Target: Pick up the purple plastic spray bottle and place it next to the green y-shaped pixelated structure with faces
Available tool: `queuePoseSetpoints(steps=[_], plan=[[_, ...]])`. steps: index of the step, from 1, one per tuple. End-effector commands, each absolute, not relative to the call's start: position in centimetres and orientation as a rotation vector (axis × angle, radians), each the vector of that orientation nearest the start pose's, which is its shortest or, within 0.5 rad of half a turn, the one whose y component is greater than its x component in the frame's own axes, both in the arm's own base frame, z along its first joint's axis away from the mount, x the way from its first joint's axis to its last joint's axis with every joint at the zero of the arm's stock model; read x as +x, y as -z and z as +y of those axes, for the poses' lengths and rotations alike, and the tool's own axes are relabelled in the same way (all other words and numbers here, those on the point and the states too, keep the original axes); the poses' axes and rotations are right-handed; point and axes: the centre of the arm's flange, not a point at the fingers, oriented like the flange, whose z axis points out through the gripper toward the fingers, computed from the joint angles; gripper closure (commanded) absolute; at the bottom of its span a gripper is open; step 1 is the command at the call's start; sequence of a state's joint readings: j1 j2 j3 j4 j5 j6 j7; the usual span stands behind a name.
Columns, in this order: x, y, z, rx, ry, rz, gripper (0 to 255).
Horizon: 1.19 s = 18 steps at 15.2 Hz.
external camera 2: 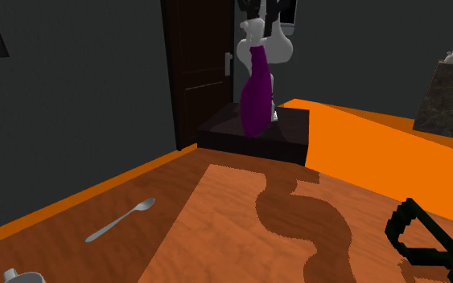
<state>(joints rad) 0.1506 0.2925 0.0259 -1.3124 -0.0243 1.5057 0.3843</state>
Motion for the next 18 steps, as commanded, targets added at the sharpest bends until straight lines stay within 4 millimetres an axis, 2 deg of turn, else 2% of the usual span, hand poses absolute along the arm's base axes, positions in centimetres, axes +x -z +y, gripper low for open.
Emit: queuePoseSetpoints(steps=[1,18], plan=[[61.0,-57.1,13.0,-3.165,-0.144,0.334,255],[50.6,-60.8,32.5,-3.165,-0.144,0.334,255]])
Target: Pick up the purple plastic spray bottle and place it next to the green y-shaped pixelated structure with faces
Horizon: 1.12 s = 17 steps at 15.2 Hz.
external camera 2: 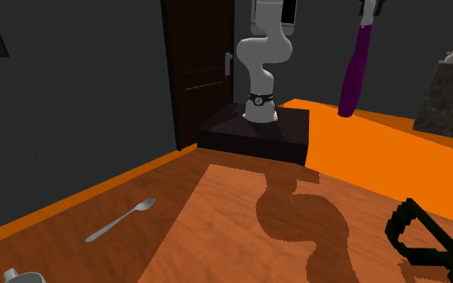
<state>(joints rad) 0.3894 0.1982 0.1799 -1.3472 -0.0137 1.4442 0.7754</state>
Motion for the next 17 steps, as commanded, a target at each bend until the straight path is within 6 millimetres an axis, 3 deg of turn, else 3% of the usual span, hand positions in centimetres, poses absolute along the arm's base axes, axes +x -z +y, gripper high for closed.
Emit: queuePoseSetpoints(steps=[1,2,17], plan=[[50.0,-61.0,33.7,-3.165,-0.144,0.334,255],[49.4,-61.2,34.9,-3.165,-0.144,0.334,255],[49.4,-53.3,34.9,-3.165,-0.144,0.334,255]])
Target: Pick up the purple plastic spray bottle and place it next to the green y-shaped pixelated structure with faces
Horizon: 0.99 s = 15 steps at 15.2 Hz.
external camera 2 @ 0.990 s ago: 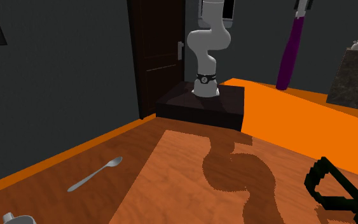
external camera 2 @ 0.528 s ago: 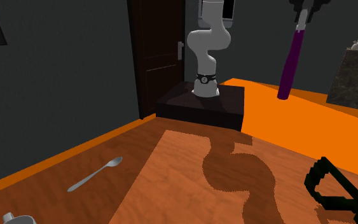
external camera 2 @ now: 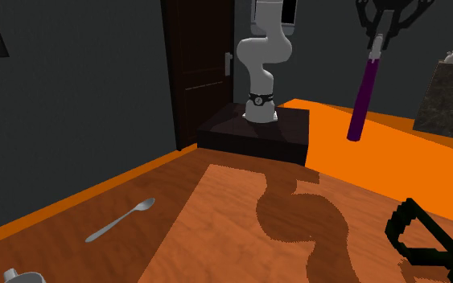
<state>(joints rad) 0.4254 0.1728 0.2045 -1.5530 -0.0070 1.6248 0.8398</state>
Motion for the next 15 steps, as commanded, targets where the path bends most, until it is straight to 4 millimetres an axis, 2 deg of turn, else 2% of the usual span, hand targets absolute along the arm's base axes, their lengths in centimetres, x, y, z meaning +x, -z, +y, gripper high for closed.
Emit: queuePoseSetpoints(steps=[1,15], plan=[[49.4,-52.8,34.9,-3.165,-0.144,0.334,255],[49.4,-45.4,34.9,-3.165,-0.144,0.334,255]])
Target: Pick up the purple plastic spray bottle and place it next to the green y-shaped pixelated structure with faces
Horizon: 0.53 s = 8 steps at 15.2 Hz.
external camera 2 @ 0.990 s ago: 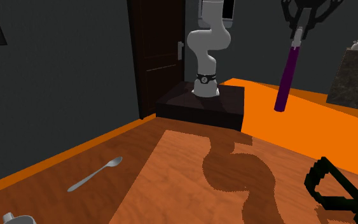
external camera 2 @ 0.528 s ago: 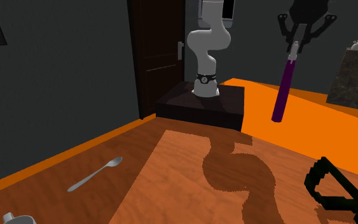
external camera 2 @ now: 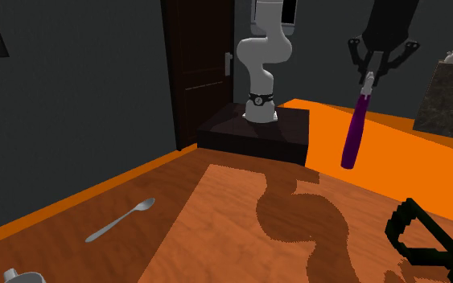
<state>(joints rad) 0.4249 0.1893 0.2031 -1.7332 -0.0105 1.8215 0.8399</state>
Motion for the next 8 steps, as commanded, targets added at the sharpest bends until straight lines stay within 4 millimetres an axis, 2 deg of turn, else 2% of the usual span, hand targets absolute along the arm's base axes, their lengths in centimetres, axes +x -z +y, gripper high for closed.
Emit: queuePoseSetpoints(steps=[1,8], plan=[[49.4,-44.8,34.9,-3.165,-0.144,0.334,255],[49.4,-41.1,34.9,-3.165,-0.144,0.334,255]])
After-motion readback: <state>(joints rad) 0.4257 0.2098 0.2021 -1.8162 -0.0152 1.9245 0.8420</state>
